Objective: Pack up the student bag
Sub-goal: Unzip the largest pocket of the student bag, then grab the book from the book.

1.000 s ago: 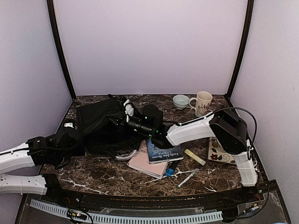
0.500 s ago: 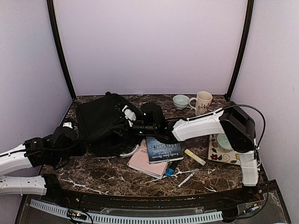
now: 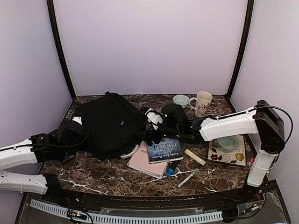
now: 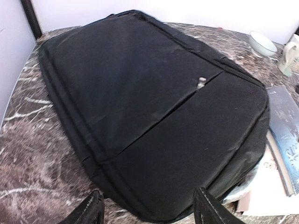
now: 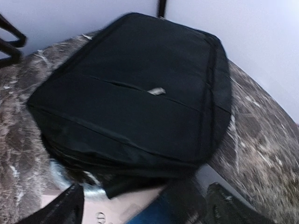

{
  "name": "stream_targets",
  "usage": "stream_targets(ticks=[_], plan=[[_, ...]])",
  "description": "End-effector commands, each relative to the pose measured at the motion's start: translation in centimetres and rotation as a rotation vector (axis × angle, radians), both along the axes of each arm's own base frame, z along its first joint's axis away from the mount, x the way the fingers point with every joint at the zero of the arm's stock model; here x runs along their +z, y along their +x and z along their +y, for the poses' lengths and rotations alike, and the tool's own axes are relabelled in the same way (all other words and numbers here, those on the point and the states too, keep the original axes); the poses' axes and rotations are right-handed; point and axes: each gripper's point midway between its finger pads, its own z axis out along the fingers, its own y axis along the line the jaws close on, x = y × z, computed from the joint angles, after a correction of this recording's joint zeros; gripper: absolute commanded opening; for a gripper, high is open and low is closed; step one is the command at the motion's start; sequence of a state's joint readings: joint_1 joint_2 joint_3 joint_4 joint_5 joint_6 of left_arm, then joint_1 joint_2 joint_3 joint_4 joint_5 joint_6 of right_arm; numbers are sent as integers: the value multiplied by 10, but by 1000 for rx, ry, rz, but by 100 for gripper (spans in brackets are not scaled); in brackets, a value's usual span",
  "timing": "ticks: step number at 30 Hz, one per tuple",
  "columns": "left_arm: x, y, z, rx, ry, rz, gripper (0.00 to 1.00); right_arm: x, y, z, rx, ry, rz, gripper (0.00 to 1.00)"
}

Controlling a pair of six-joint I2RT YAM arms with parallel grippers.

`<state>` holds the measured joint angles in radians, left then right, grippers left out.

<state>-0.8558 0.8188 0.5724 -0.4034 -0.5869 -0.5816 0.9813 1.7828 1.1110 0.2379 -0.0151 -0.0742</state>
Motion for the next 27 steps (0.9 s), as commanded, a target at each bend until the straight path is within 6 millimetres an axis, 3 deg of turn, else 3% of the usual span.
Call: stream_targets(ticks=[1,5,10,15,19,22,27], plan=[[33,17,-45,-146,-65,-84,67,-10,46,-59,-405,-97,-60,99],[36,23,-90,-310,-90,-78,67,-9,55,-93,-613,-102,-21,100],[33,30,-135,-455,-111,-60,66,-11,40,-119,-714,-12,78,100],[19,35,-180,-598,-131,-4,66,-38,18,-136,-820,85,300,100],[3,46,-203,-618,-136,51,65,-64,4,-151,-916,-14,386,100],[-2,39,-220,-684,-212,66,65,-75,-4,-171,-1006,-67,363,100],[-18,32,-230,-724,-248,114,64,-84,-24,-170,-931,5,463,100]])
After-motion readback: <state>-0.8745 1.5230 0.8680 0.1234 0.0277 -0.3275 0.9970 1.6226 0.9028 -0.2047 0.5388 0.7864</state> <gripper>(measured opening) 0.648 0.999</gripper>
